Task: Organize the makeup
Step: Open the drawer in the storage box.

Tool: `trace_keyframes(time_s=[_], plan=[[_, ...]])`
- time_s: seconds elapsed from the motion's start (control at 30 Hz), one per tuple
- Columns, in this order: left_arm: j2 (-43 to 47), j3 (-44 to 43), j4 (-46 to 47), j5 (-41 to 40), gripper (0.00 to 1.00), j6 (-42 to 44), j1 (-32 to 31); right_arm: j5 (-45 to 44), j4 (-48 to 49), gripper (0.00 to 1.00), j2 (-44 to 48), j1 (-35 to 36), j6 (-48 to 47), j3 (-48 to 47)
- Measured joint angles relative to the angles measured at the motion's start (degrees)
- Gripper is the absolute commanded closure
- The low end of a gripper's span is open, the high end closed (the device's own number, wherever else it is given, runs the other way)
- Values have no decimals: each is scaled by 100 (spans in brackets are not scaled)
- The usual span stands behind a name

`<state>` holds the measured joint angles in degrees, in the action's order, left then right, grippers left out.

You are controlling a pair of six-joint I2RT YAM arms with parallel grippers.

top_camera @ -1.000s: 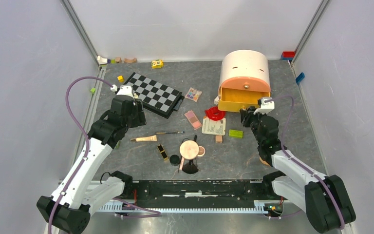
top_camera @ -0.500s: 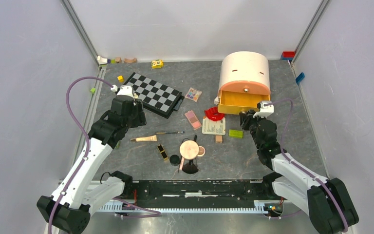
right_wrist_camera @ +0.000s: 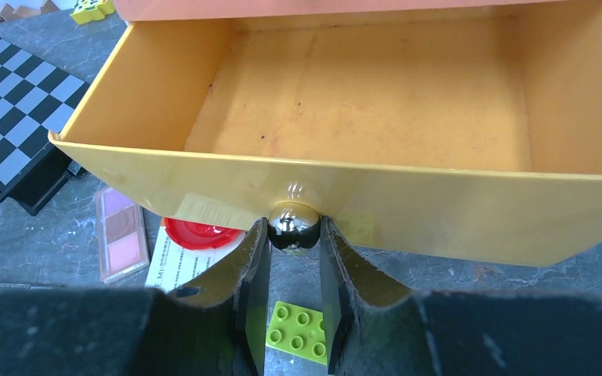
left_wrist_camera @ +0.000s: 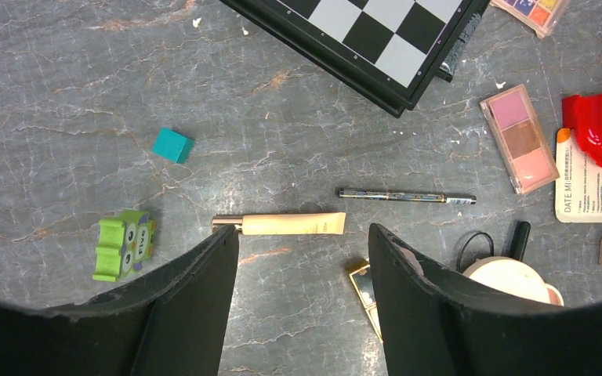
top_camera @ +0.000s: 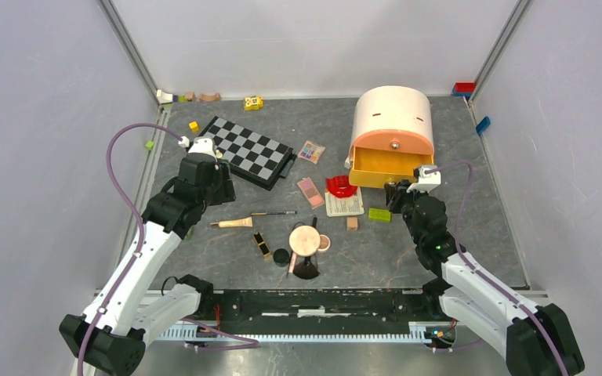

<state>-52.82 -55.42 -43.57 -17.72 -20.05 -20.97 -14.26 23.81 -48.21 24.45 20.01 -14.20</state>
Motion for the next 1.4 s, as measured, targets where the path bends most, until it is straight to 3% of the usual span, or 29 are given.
trace_keyframes(time_s=[0.23,1.4], plan=[[0,0,0,7,32,0,0,11,-560,87,127,31,11,-249],[0,0,0,28,32,0,7,219,-1316,86,1073,212,28,-57]])
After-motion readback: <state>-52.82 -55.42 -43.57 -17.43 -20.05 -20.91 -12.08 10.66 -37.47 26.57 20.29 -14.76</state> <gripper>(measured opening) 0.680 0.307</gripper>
